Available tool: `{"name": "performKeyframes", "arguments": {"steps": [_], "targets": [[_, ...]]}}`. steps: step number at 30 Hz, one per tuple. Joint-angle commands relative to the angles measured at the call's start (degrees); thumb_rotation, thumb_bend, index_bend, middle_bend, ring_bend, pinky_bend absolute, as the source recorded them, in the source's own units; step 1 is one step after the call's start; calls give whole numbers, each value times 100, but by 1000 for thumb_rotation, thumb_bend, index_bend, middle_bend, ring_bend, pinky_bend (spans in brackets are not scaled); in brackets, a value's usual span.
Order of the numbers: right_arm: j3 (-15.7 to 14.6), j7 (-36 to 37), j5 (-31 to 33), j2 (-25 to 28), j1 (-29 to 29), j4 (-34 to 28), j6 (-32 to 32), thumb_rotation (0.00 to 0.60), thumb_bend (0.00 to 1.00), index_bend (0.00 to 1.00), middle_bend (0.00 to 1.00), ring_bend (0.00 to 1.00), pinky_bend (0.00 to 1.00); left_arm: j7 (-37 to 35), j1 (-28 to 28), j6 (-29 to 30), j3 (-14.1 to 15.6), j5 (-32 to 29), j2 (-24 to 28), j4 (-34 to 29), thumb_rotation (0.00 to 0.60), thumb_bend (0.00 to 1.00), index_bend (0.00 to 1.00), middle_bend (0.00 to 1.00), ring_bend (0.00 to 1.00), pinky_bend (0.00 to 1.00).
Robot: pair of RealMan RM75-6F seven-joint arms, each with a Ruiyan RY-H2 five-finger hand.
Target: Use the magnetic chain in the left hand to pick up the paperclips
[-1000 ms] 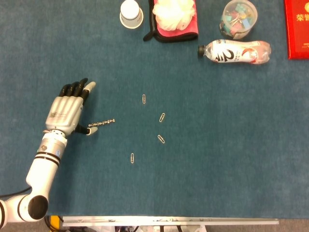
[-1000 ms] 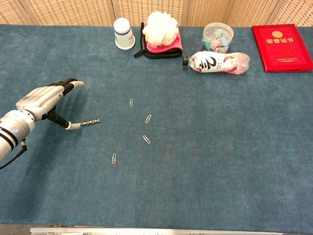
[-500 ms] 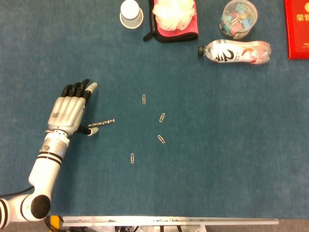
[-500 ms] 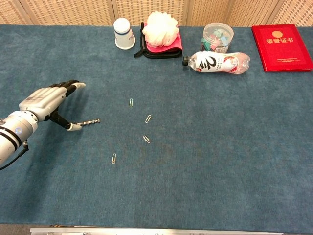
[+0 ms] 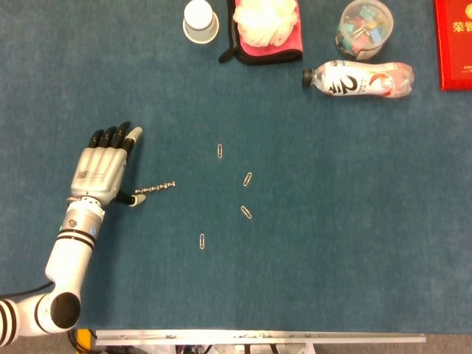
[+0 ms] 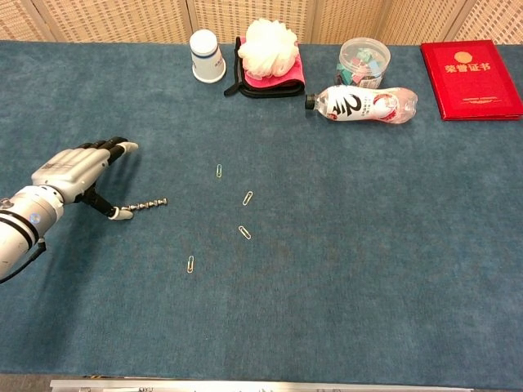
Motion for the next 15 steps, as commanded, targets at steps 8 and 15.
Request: {"name": "performKeyframes", "arguments": {"steps": [8,15], "targets": [[2,-41,14,-13,21,-10,-39,600,0,13,78,58,329,373,-178,24,-131,-365,-17,102,600,23,0,0,0,49],[1,-37,19,-11,27,-10,-55,600,0,13,78,58,329,417,-328,15,-327,-551,-34,169,600,24,0,0,0,49]]}}
